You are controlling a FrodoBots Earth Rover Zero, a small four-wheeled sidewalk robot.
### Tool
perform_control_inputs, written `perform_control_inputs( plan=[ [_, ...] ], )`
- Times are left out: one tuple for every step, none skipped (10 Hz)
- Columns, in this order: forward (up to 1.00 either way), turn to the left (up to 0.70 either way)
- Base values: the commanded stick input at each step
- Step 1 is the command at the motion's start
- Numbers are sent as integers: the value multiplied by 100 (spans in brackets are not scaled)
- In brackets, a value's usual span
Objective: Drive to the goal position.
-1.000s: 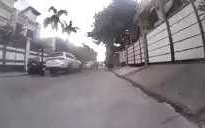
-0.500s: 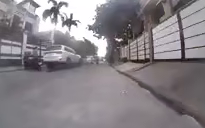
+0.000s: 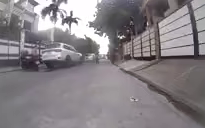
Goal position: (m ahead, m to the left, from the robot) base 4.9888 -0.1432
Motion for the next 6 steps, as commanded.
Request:
perform_control_inputs(
  plan=[
    [100, -3],
    [100, -1],
    [100, 0],
    [100, 0],
    [100, 0],
    [100, 0]
  ],
)
